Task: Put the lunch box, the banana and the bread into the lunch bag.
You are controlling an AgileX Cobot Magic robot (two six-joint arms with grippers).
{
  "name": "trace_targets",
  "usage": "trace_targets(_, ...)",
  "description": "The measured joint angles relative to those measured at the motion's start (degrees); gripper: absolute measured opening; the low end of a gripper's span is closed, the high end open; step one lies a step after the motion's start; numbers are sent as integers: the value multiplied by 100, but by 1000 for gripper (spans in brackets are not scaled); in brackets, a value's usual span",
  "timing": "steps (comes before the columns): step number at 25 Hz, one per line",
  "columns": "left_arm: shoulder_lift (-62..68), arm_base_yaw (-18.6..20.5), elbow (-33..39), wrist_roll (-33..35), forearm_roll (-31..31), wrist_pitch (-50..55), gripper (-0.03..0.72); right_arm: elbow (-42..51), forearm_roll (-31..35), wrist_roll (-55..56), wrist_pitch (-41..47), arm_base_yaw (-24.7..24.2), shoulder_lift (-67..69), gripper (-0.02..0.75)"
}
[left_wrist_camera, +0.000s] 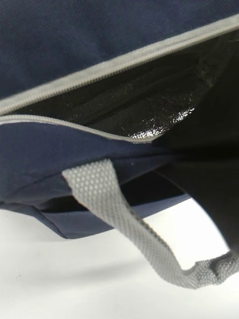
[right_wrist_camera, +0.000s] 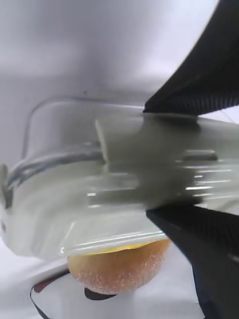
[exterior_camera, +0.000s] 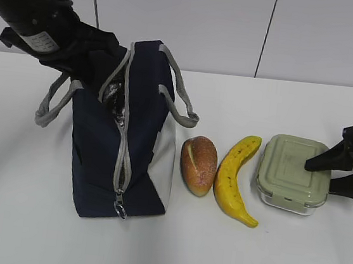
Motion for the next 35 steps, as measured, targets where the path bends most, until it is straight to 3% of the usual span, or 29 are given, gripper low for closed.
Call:
trace_targets(18,0,0,0,0,-15,19,-3,0,781,-434,310,0,51,384)
trace_targets(26,0,0,0,0,-155,23,-3,-187,2051,-938,752,36,51,384)
trace_targets(30,0,0,0,0,-326,25,-3,-289,2437,-973,720,257,-7,384)
trace_targets(35,-11,0,0,0,-490,23,-3,-314,2811,-983,708,907,-364,384)
